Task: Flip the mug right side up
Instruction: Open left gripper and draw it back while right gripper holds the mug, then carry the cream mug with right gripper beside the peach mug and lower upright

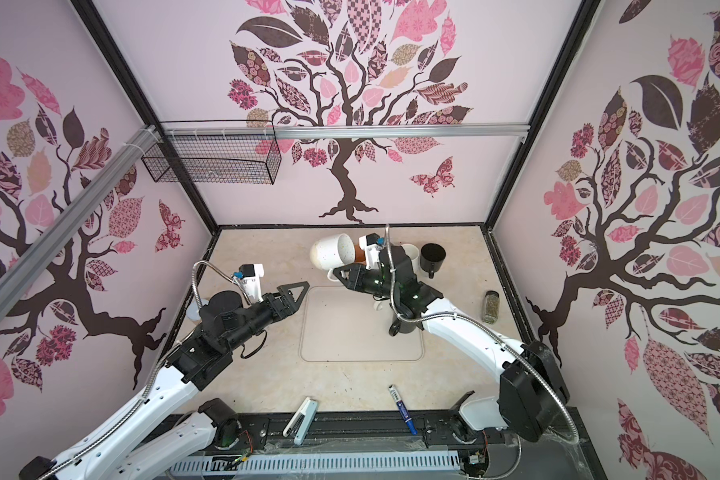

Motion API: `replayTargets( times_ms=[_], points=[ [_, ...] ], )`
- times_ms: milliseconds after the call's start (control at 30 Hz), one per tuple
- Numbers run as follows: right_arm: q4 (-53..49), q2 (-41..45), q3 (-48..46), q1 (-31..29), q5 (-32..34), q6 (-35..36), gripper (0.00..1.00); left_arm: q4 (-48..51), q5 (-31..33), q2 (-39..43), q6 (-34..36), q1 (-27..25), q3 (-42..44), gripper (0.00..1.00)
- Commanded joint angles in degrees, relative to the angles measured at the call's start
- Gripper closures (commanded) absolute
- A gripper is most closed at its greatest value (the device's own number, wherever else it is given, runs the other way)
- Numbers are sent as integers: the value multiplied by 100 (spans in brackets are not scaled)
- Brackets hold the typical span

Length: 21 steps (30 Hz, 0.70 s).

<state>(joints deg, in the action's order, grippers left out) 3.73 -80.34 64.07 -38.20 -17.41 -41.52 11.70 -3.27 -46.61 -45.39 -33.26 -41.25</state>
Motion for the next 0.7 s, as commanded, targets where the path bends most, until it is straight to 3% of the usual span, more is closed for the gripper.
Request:
replayTargets(
  times_ms=[0, 200, 667],
  points=[
    [-1122, -339, 755, -311, 1344, 1224, 100, 1535, 625, -2, 897, 20, -372, 4],
    [-1891, -1429, 1765, -505, 2354, 1406, 100, 1918, 1052, 80, 983, 6, -205, 7],
    [-3037, -3872, 4335, -523, 3112, 1533, 100, 1642, 650, -6, 1110, -24, 85, 8]
  ],
)
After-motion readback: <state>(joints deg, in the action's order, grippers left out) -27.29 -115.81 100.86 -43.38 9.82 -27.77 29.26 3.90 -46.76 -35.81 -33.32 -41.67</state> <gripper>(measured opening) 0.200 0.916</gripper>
